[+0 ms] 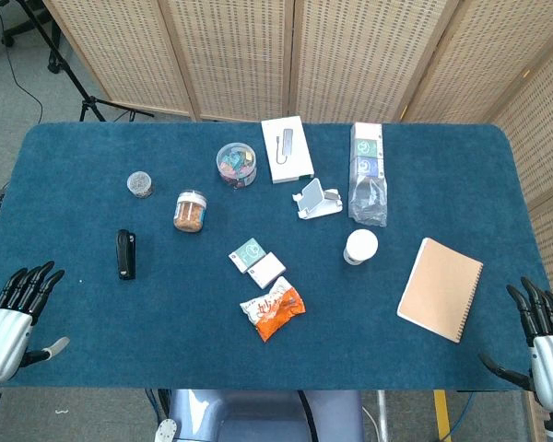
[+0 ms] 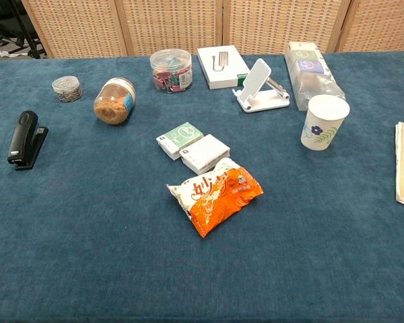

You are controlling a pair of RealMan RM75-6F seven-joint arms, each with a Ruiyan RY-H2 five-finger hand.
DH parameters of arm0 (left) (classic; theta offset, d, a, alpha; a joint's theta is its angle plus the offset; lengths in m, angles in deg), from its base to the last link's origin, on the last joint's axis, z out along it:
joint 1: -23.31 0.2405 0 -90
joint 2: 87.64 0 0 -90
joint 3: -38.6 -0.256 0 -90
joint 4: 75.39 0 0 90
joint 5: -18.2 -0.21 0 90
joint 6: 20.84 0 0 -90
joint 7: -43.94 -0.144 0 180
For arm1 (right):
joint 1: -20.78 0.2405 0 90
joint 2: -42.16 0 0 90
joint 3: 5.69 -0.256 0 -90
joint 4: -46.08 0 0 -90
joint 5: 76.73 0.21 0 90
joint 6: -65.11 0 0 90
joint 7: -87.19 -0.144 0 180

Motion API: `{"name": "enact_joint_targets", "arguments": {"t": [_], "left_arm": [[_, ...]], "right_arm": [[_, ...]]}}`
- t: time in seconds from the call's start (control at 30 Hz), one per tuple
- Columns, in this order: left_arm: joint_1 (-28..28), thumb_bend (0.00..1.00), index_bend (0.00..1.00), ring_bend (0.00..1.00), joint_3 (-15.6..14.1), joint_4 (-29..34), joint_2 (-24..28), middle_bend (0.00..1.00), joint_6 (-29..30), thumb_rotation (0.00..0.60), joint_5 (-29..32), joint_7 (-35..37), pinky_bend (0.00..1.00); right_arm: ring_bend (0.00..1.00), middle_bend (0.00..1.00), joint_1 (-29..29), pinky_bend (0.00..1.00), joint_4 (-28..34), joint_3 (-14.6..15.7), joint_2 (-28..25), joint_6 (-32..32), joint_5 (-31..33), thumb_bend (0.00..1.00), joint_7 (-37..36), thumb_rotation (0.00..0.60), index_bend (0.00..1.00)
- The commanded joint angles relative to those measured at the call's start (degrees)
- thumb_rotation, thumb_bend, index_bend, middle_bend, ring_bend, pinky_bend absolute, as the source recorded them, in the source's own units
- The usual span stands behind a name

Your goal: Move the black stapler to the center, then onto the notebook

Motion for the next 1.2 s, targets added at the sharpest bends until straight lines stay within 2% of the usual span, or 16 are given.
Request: {"name": "enact_joint_targets", "arguments": {"t": [0.03, 0.2, 0.4, 0.47, 0.67, 0.83, 0.93, 1.03, 1.2], "left_arm": [[-0.4, 0.0, 0.01, 0.0, 0.3, -0.3, 0.0, 0.0, -0.6, 0.6, 0.6, 0.2, 0.0], [-2.4, 0.0, 0.01, 0.0, 1.3, -1.7, -0.2, 0.0, -3.4, 0.6, 1.8, 1.7, 0.0], [-9.7, 0.0, 0.01, 0.0, 2.3, -9.4, -1.8, 0.0, -13.0, 0.6, 0.3, 0.3, 0.0], [-13.7, 0.0, 0.01, 0.0, 2.4, -15.4, -3.1, 0.0, -16.5, 0.6, -2.4, 1.1, 0.0], [-19.7, 0.0, 0.06, 0.0, 1.5, -37.2, -11.4, 0.0, -15.7, 0.6, -8.3, 8.7, 0.0], [-22.5, 0.0, 0.16, 0.0, 0.1, -49.7, -18.0, 0.0, -15.1, 0.6, -10.0, 14.1, 0.03], [-23.8, 0.0, 0.23, 0.0, -0.6, -55.1, -20.7, 0.0, -15.0, 0.6, -10.5, 15.8, 0.05], [-25.7, 0.0, 0.24, 0.0, -1.5, -61.1, -24.2, 0.0, -16.1, 0.6, -10.8, 16.8, 0.07], [-27.6, 0.0, 0.24, 0.0, -2.0, -64.8, -27.7, 0.0, -16.7, 0.6, -10.3, 15.7, 0.07]], "right_arm": [[0.0, 0.0, 0.0, 0.0, 0.1, 0.1, 0.0, 0.2, 0.0, 0.08, 0.1, 0.6, 0.03], [0.0, 0.0, 0.0, 0.0, -0.2, -0.1, 0.2, 0.2, 0.4, 0.08, 0.5, 0.6, 0.03], [0.0, 0.0, 0.1, 0.0, -0.5, -1.0, 0.9, 0.3, 1.9, 0.1, 1.5, 0.6, 0.03], [0.0, 0.0, 0.2, 0.0, -0.6, -1.3, 1.3, 0.8, 2.6, 0.1, 2.2, 0.6, 0.03], [0.0, 0.0, 0.5, 0.0, -1.2, -1.9, 2.4, 1.3, 3.7, 0.1, 4.2, 0.6, 0.03], [0.0, 0.0, 0.8, 0.0, -1.5, -2.3, 3.1, 1.9, 4.8, 0.1, 5.2, 0.6, 0.03], [0.0, 0.0, 0.9, 0.0, -1.7, -2.5, 3.3, 2.3, 5.2, 0.1, 5.6, 0.6, 0.03], [0.0, 0.0, 0.9, 0.0, -2.0, -2.6, 3.6, 2.5, 5.5, 0.1, 6.1, 0.6, 0.03], [0.0, 0.0, 1.0, 0.0, -2.2, -2.8, 3.9, 2.6, 6.0, 0.1, 6.4, 0.6, 0.03]]}}
